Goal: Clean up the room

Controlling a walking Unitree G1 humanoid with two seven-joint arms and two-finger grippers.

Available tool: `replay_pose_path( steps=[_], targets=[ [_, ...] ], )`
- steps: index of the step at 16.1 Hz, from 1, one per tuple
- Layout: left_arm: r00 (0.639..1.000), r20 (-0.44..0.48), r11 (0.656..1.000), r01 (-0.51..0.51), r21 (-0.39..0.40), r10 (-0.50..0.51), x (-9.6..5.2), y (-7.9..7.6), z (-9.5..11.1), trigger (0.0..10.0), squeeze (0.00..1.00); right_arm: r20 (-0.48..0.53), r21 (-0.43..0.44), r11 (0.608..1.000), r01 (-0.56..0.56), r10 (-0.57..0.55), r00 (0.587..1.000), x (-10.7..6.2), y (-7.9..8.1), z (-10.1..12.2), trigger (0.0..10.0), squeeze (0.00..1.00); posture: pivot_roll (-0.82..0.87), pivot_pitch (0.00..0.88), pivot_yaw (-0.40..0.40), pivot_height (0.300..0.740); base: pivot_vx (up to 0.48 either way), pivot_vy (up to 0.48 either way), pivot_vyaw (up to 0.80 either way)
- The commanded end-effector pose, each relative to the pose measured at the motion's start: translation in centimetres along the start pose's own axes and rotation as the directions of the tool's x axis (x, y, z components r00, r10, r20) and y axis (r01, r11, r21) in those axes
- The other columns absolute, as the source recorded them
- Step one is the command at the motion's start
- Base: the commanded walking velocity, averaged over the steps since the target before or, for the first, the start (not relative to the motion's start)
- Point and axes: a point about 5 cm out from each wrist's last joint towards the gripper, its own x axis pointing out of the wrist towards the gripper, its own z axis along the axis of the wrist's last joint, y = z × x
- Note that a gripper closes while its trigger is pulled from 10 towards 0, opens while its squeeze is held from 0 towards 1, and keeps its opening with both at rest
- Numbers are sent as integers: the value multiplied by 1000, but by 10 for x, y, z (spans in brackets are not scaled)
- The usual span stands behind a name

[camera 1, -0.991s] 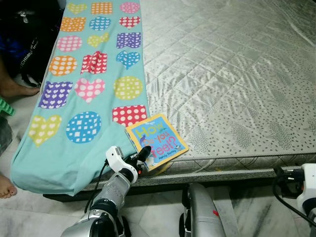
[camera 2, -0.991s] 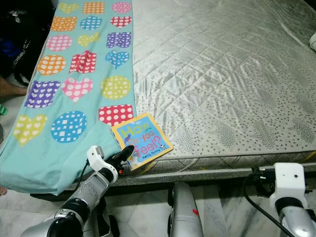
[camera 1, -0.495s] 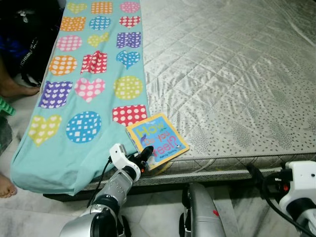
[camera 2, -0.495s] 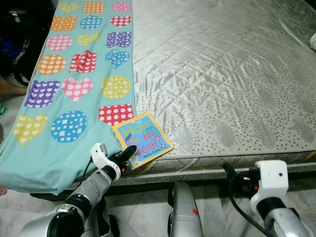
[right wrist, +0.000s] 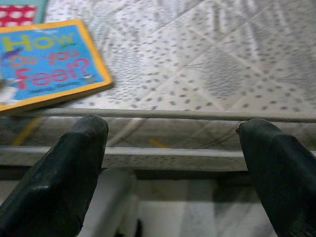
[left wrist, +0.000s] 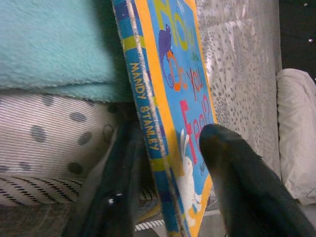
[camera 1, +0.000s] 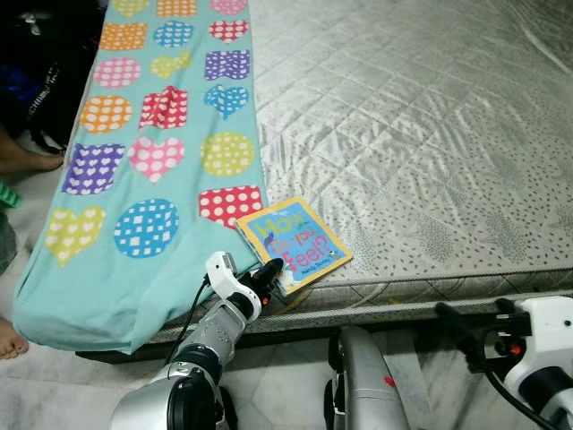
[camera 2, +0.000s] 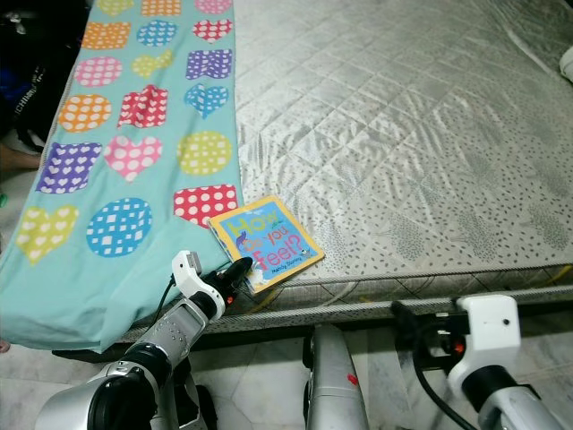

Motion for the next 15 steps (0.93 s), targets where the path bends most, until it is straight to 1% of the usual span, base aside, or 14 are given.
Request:
replay_pose_path(
  steps=[1, 5, 8, 11, 14, 15],
  targets=[
    [1000, -12, 1000, 8, -3, -8, 0, 0, -4, 0, 0, -21, 10, 999, -35, 35, 999, -3, 5, -2, 10000, 0, -424, 239, -8, 600, 0, 0, 0],
    [999, 0, 999, 41, -9, -41, -3, 2, -3, 0, 0, -44, 13, 997, -76, 76, 996, -6, 9, -4, 10000, 0, -422, 242, -7, 600, 0, 0, 0],
    [999, 6, 999, 53, -10, -53, -4, 3, -3, 0, 0, -57, 48, 988, -148, 150, 987, -8, 14, -5, 10000, 0, -422, 240, -8, 600, 0, 0, 0],
    [998, 5, 998, 66, -3, -66, -5, 3, -4, 0, 0, -80, 68, 981, -184, 189, 979, -9, 17, -9, 10000, 0, -422, 236, -8, 600, 0, 0, 0],
    [997, 29, 998, 68, 11, -68, -5, 4, -1, 0, 0, -92, 76, 978, -192, 199, 976, -8, 17, -12, 10000, 0, -422, 227, -5, 600, 0, 0, 0],
    [997, 46, 997, 65, 41, -67, -5, 3, 3, 0, 0, -93, 77, 978, -192, 199, 976, -6, 17, -12, 10000, 0, -417, 219, -5, 600, 0, 0, 0]
  ],
)
